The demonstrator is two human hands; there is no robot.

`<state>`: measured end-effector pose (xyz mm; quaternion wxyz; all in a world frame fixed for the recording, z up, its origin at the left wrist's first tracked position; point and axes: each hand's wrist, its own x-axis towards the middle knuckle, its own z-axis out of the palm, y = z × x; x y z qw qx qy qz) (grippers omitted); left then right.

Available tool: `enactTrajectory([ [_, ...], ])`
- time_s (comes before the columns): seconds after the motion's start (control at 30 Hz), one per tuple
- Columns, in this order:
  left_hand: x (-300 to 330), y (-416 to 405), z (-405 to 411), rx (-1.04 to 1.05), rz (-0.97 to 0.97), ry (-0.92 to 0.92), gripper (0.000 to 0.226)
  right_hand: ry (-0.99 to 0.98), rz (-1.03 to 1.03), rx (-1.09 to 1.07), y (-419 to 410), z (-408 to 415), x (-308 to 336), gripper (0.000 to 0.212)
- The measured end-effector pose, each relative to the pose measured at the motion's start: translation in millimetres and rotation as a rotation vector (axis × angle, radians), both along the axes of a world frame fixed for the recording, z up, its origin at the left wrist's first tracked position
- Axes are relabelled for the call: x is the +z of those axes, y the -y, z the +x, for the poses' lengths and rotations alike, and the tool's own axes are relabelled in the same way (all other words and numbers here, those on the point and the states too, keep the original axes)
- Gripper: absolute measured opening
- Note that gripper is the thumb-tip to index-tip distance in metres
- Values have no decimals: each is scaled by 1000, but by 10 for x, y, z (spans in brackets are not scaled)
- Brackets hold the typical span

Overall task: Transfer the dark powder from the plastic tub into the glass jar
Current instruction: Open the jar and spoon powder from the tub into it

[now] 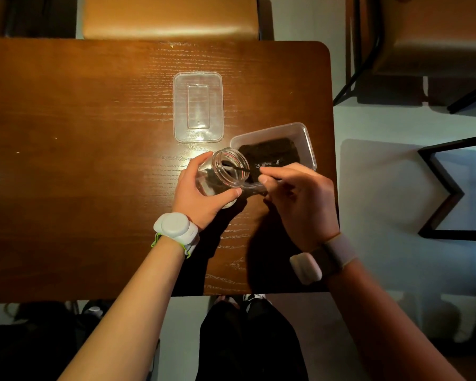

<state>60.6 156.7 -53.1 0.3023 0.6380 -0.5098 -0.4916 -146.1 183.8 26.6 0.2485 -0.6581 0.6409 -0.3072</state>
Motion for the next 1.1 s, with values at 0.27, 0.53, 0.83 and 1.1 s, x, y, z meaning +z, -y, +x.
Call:
enactTrajectory([
  [0.27, -18, -21, 6, 17, 9, -1, 90, 3, 3, -278, 134, -446, 34, 13],
  [0.53, -47, -14, 31, 18, 16, 9, 90, -437, 44, -31, 265, -1047, -209, 17],
  [0.83, -95, -40, 34, -6, 43, 25, 91, 50, 391, -265, 222, -793, -372, 11],
  [1.1, -107, -41, 49, -1, 60, 13, 89, 471, 562, -343, 138, -443, -543, 7],
])
